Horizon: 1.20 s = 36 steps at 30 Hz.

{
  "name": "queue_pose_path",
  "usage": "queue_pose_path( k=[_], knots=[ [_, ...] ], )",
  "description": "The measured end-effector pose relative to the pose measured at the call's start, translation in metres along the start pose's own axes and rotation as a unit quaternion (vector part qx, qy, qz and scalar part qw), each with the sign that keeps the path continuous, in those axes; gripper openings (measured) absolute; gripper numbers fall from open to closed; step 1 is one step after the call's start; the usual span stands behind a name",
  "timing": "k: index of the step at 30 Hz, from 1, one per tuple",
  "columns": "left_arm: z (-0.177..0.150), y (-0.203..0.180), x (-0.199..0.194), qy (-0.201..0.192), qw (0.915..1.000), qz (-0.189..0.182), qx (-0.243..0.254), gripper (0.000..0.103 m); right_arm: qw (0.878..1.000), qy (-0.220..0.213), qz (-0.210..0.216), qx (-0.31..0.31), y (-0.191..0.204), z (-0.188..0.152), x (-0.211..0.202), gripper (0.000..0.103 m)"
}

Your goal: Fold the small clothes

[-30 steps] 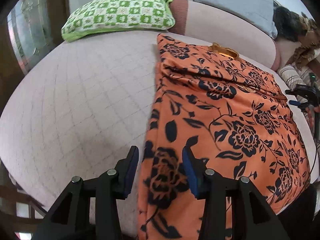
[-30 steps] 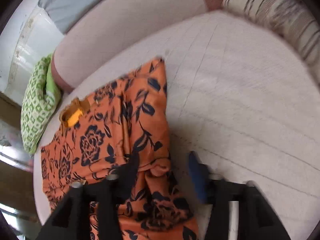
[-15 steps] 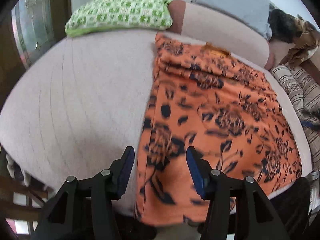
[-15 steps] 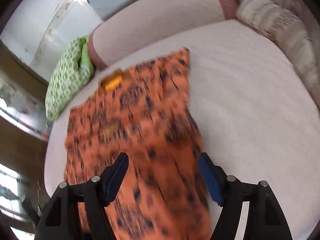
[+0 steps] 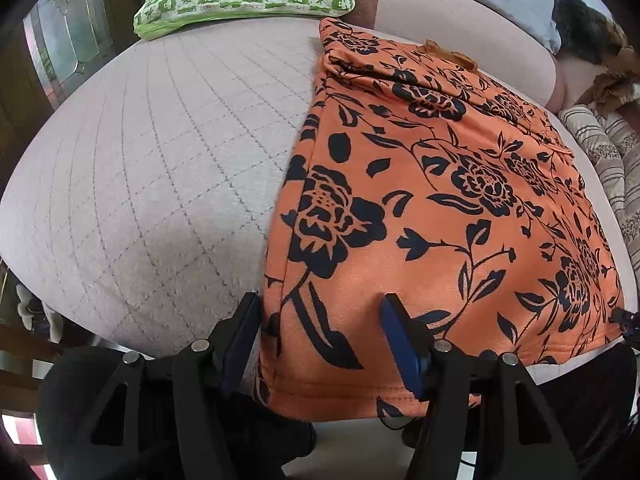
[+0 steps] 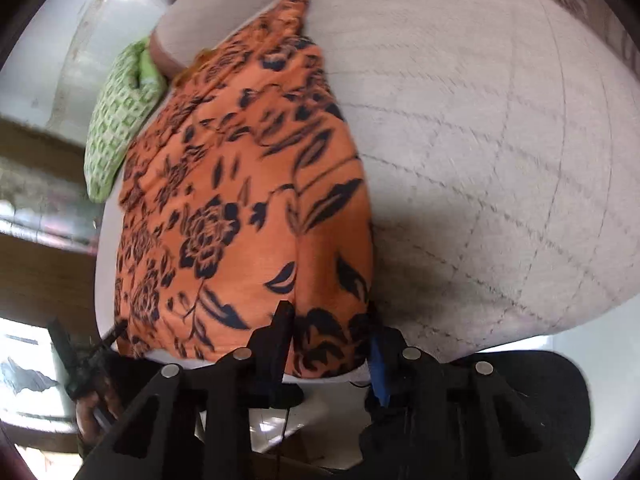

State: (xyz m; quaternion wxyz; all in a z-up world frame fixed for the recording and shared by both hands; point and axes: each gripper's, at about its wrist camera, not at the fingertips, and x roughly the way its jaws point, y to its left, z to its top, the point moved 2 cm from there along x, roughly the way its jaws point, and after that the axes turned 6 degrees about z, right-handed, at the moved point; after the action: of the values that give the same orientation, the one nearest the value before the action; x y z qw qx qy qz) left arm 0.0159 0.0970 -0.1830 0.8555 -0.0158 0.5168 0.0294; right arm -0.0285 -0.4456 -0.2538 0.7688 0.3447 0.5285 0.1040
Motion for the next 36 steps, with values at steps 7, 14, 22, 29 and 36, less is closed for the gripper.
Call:
queue_pose_path(
  k=[7, 14, 22, 29, 36],
  knots=[
    [-0.008, 0.006, 0.002, 0.010, 0.9999, 0.003, -0.009, 0.062, 0.998, -0.040, 0.032, 0.036, -0.015, 0.009, -0.005, 0.067],
    [-0.004, 0.005, 0.002, 0.016, 0.9994, -0.026, -0.014, 0.005, 1.000, -0.016, 0.013, 0.001, -0.007, 0.006, -0.005, 0.011],
    [0.054, 0.002, -0.044, -0.023, 0.9923, -0.115, -0.040, 0.005, 0.983, -0.038, 0.177, 0.036, 0.021, 0.052, -0.033, 0.011],
    [0.220, -0.010, -0.067, -0.166, 0.9649, -0.187, -0.080, 0.007, 0.954, -0.142, 0.264, 0.001, 0.094, 0.214, -0.046, 0.011],
    [0.319, -0.022, 0.114, -0.063, 0.9956, -0.027, -0.064, 0.074, 0.979, -0.133, 0.137, 0.072, 0.060, 0.331, 0.068, 0.083]
  ],
)
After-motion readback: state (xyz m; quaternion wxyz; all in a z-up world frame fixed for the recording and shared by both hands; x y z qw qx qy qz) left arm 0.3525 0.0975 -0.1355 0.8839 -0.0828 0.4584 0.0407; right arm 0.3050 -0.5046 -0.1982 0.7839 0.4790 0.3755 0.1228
